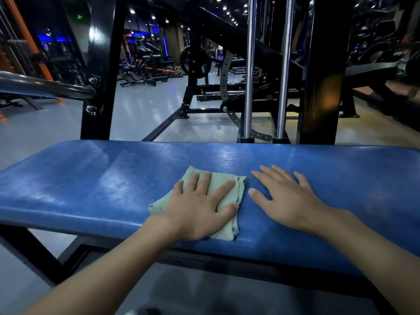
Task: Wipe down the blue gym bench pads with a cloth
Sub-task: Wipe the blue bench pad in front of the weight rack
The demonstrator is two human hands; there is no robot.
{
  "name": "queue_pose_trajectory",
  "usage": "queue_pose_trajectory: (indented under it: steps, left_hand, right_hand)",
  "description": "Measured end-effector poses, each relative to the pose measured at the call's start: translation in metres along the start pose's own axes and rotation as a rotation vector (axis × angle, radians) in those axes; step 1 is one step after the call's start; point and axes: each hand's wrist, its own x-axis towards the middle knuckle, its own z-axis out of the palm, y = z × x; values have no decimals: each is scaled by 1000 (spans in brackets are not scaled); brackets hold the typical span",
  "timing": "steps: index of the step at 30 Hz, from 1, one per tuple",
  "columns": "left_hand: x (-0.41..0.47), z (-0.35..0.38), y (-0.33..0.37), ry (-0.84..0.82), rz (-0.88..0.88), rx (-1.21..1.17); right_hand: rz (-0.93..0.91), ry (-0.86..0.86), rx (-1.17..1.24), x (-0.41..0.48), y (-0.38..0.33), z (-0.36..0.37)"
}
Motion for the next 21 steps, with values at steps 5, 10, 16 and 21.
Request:
queue_pose_trajectory:
  steps: [5, 10, 16, 21]
  left_hand:
    - [70, -5, -17, -22, -37, -8]
    - [152, -16, -35, -34, -69, -29]
    - [182, -21, -41, -35, -48, -13]
    - [132, -8, -41, -1, 30, 1]
  right_hand:
    - [9, -48, -55, 10, -4, 11]
    - [13, -19, -83, 7, -6, 11]
    - [20, 10, -72, 6, -4, 11]
    - [48, 6, -70, 8, -5, 10]
